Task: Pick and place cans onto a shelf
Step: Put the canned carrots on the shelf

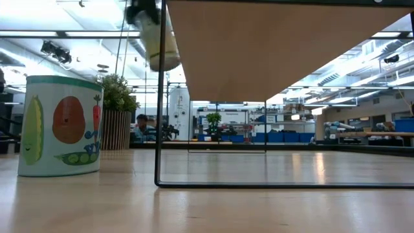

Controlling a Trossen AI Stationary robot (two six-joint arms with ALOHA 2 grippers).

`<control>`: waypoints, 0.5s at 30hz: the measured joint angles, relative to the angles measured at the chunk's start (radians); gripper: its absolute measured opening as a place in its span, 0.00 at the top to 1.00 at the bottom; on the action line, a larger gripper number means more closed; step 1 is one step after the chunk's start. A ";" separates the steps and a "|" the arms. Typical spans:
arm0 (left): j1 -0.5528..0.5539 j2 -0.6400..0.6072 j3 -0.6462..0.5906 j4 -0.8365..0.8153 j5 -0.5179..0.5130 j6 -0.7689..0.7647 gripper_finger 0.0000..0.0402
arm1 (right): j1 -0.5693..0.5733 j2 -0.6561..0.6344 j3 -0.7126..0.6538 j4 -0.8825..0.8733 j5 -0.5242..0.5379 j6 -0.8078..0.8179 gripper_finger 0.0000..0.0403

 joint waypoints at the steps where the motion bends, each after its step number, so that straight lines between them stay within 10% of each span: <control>1: 0.013 0.024 0.038 -0.003 0.008 0.020 0.22 | -0.001 0.000 0.000 0.003 0.000 -0.002 0.10; 15: 0.081 0.266 0.258 0.000 0.083 0.235 0.21 | -0.001 0.000 0.000 0.014 0.025 0.002 0.10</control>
